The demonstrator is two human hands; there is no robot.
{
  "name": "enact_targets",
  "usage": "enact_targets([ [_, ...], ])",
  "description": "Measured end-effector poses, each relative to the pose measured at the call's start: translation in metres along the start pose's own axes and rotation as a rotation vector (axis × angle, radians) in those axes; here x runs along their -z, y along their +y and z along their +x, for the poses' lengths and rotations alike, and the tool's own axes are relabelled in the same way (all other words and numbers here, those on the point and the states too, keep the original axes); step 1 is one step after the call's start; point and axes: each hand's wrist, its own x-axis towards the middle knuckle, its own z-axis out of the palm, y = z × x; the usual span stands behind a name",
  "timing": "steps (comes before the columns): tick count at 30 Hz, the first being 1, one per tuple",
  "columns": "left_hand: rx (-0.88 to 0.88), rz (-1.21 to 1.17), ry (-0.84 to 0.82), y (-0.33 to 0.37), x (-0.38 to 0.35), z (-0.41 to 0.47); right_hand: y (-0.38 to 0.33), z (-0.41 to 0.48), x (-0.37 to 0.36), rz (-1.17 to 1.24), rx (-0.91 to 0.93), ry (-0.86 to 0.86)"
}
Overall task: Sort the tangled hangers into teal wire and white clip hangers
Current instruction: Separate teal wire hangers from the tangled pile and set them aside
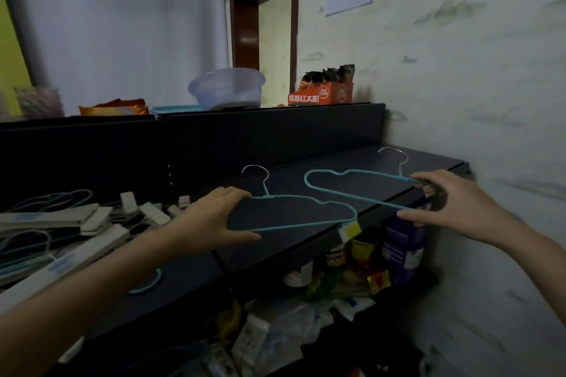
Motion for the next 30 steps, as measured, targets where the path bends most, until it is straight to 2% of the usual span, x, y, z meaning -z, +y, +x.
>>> enact_targets([
  [7, 0.047, 0.008, 0.003, -0.006, -0.023, 0.063, 0.034, 0.05, -0.017, 0.006, 0.062, -0.035],
  [15, 0.147, 0.023, -0.033, -0.025, -0.036, 0.117, 0.041, 0.124, -0.041, -0.016, 0.142, -0.131],
  [30, 0.381, -0.091, -0.124, -0.028, -0.072, 0.133, 0.026, 0.207, -0.102, 0.045, 0.39, -0.341],
])
